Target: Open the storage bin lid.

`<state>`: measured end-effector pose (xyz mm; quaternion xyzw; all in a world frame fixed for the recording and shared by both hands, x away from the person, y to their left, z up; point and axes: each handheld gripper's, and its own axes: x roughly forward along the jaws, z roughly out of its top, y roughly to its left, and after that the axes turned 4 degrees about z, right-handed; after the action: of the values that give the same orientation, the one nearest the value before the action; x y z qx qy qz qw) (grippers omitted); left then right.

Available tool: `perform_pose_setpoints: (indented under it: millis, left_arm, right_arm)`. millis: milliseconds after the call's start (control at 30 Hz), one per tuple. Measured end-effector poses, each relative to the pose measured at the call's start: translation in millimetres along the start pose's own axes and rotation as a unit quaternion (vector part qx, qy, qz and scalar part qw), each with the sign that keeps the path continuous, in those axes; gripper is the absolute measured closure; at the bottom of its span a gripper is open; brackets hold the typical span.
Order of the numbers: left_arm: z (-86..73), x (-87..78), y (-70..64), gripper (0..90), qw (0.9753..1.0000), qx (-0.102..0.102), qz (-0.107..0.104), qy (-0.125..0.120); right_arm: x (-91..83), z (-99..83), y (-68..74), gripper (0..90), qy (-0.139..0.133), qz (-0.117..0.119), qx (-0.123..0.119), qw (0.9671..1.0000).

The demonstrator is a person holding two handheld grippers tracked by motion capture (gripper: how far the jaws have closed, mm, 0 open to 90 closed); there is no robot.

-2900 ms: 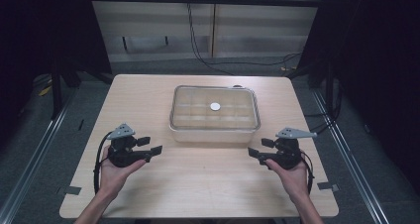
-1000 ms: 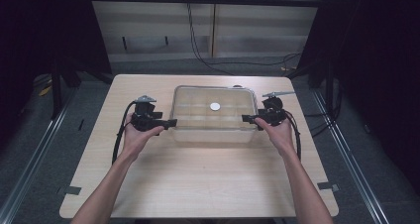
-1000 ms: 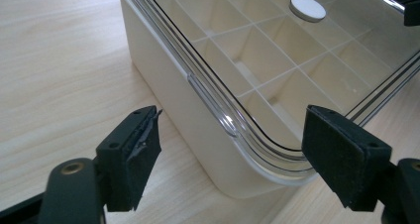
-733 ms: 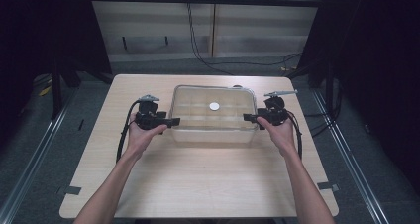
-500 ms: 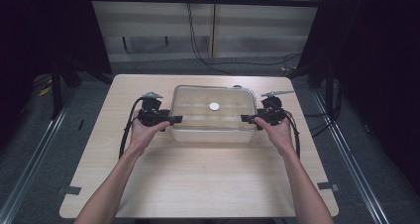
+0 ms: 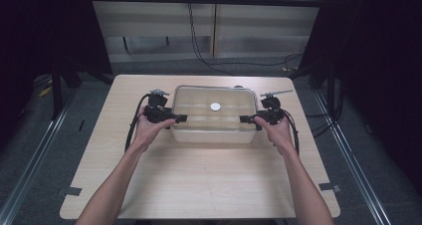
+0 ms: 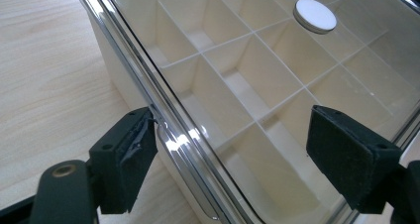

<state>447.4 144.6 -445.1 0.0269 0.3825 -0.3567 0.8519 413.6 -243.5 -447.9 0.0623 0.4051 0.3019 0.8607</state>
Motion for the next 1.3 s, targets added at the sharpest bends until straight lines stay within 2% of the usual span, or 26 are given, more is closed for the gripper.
perform_pose_setpoints:
  millis: [233, 367, 467, 567, 633, 700, 733, 833, 867, 1033, 1100, 1200, 1233, 1300]
  left_arm:
    - [0.9, 4.0, 4.9, 18.5, 0.9999, -0.006, -0.014, -0.002]
    - [1.2, 3.1, 2.2, 18.2, 1.0000, -0.004, -0.004, -0.003]
    - [0.6, -0.2, 5.0, 21.7, 0.9999, -0.002, -0.007, -0.007]
    - [0.1, -5.3, 4.4, 29.3, 0.9998, 0.006, -0.009, -0.017]
    - [0.1, -6.1, 2.1, 29.9, 0.9997, 0.008, -0.006, -0.020]
    - [-0.7, -7.1, 1.2, 29.9, 0.9997, 0.014, -0.003, -0.022]
    - [-1.2, -7.4, 0.0, 30.1, 0.9996, 0.009, -0.002, -0.028]
    - [-1.7, -11.2, 1.1, 34.2, 0.9994, 0.015, -0.004, -0.030]
    - [-2.0, -11.3, 1.5, 34.8, 0.9995, 0.009, -0.005, -0.030]
    - [-2.0, -13.3, 0.5, 38.1, 0.9992, 0.009, -0.002, -0.038]
    - [-1.8, -14.1, 0.2, 39.1, 0.9992, 0.011, -0.001, -0.039]
    - [-0.7, -15.0, -0.3, 40.5, 0.9993, 0.010, -0.002, -0.036]
    - [0.4, -15.8, -1.9, 40.1, 0.9994, 0.013, 0.003, -0.033]
    - [1.3, -16.1, -3.7, 39.2, 0.9993, 0.014, 0.008, -0.035]
  right_arm:
    - [8.0, 3.3, 0.0, 8.8, -0.012, -0.005, 0.010, 0.9999]
    - [8.5, 3.2, 1.2, 9.7, -0.021, -0.014, 0.003, 0.9997]
    - [7.0, 1.3, 3.7, 11.3, -0.038, -0.032, -0.008, 0.9987]
    - [4.6, 0.4, 5.6, 13.1, -0.054, -0.041, -0.016, 0.9976]
    - [2.7, 0.9, 6.8, 13.8, -0.059, -0.046, -0.021, 0.9970]
    - [1.9, 1.0, 7.1, 14.1, -0.062, -0.045, -0.023, 0.9968]
    - [1.3, 0.5, 7.9, 14.1, -0.061, -0.042, -0.021, 0.9971]
    - [-0.3, -1.1, 6.7, 15.8, -0.065, -0.027, -0.022, 0.9973]
    - [-1.5, -1.4, 6.9, 17.6, -0.067, -0.028, -0.020, 0.9972]
    - [-8.1, -2.7, 4.3, 26.0, -0.084, -0.022, -0.008, 0.9962]
    - [-10.2, -3.1, 3.5, 26.2, -0.090, -0.015, -0.003, 0.9958]
    - [-11.2, -3.0, 8.0, 24.6, -0.090, -0.020, -0.011, 0.9956]
    - [-11.2, -2.8, 8.7, 24.3, -0.090, -0.012, -0.012, 0.9958]
    - [-12.7, -2.2, 9.9, 25.8, -0.092, -0.013, -0.009, 0.9956]
